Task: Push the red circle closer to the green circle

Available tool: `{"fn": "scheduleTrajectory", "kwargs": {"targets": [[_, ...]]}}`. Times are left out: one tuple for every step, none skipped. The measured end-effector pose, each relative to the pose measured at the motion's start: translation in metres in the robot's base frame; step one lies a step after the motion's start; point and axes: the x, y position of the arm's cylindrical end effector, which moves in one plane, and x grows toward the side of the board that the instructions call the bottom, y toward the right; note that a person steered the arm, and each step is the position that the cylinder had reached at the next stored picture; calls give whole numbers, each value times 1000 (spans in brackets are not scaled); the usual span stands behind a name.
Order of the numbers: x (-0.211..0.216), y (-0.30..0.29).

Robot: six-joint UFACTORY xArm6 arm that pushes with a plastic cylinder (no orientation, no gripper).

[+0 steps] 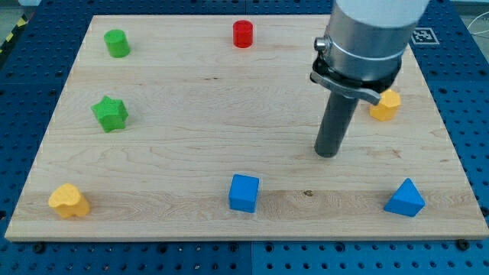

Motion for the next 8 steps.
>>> {"fn": "scheduleTrajectory", "kwargs": {"targets": [[-21,-5],[-45,-5],[-75,-5],[-106,-5],[-140,-13],[-177,-20],[-178,-20],[-187,-31]]}}
